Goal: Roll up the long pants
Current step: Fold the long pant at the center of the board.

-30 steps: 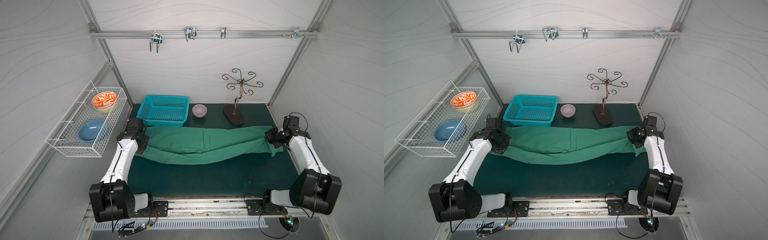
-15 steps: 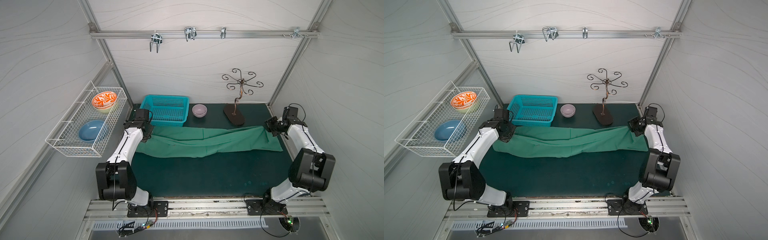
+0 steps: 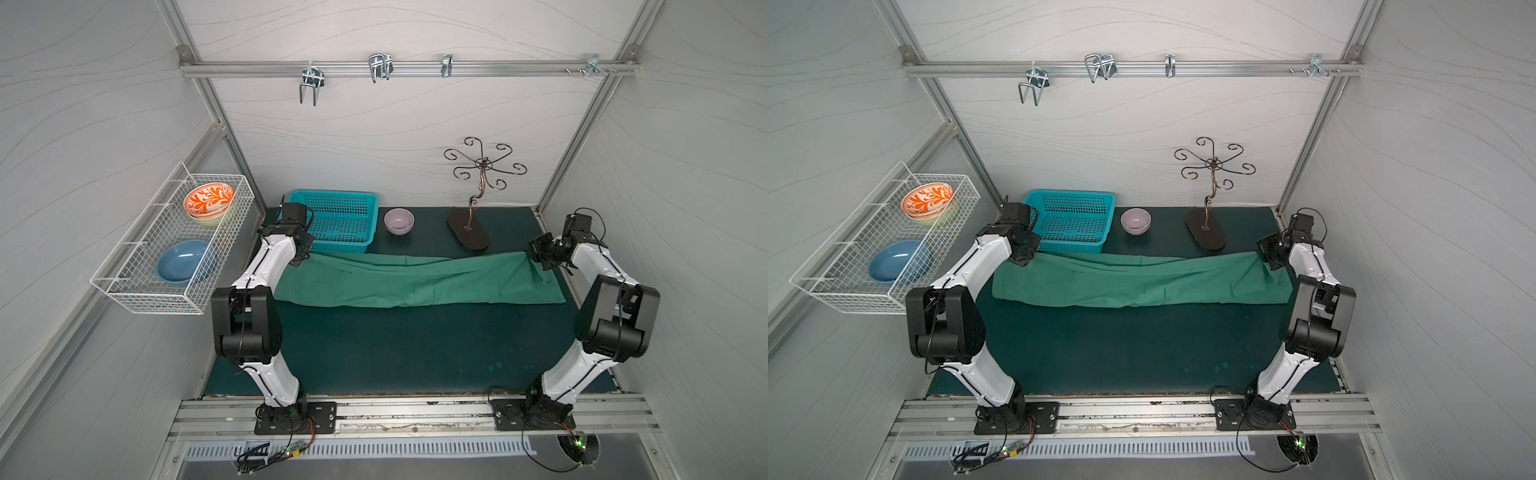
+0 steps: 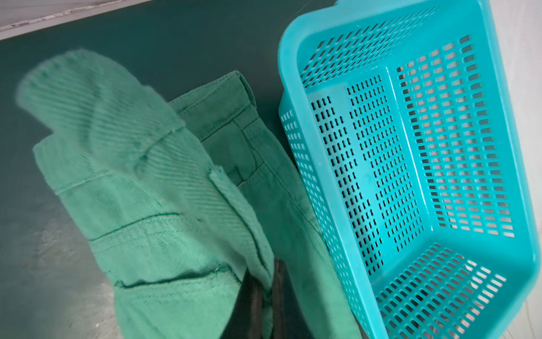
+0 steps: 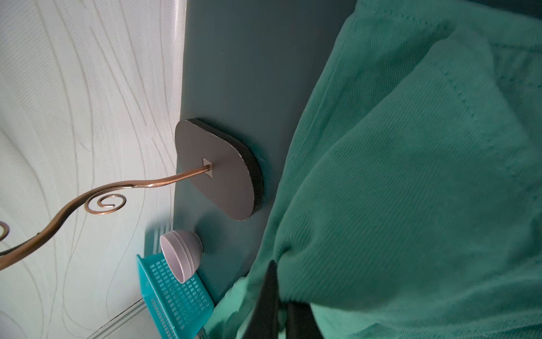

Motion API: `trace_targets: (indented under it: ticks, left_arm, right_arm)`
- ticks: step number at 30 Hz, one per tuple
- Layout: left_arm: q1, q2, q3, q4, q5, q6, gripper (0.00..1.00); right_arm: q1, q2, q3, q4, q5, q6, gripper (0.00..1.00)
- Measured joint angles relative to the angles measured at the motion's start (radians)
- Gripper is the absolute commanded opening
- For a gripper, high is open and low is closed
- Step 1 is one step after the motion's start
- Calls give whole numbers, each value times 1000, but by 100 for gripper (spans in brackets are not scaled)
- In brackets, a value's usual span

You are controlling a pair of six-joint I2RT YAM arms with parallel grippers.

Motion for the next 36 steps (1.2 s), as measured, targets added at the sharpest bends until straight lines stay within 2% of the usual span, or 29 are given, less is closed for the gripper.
trace_targets:
  ticks: [6, 10, 11, 14, 16, 17, 19, 22, 24, 30, 33, 36]
  left_arm:
    - [-9, 84, 66, 18, -2, 1, 0]
    - [-13, 116, 90, 27, -3, 1, 0]
    - [-14, 125, 95, 29, -3, 2, 0]
    - [-18, 151, 115, 36, -3, 5, 0]
    - [-19, 169, 130, 42, 0, 11, 19]
    - [-19, 178, 136, 46, 2, 21, 31]
    - [-19, 188, 146, 55, 7, 40, 53]
    - [-21, 192, 162, 76, 11, 66, 68]
    - [-23, 189, 172, 88, 11, 83, 74]
    - [-50, 153, 168, 97, 9, 146, 75]
    - [-68, 70, 103, 98, 11, 159, 72]
    - [-87, -52, -2, 88, 12, 156, 65]
  right_arm:
    - [-7, 52, 10, 15, 0, -2, 0]
    - [-15, 77, 18, 24, 0, -6, 4]
    - [-18, 82, 20, 26, 0, -7, 7]
    - [-22, 97, 31, 29, 0, -20, 26]
    - [-25, 105, 38, 34, 2, -31, 40]
    - [-28, 106, 40, 35, 4, -36, 48]
    - [-34, 106, 43, 36, 10, -47, 59]
    - [-38, 103, 46, 38, 23, -68, 67]
    - [-39, 92, 43, 36, 38, -81, 70]
    - [-18, -28, -13, 31, 97, -148, 72]
    - [24, -117, -55, 22, 126, -199, 69]
    - [117, -202, -103, 14, 140, -267, 68]
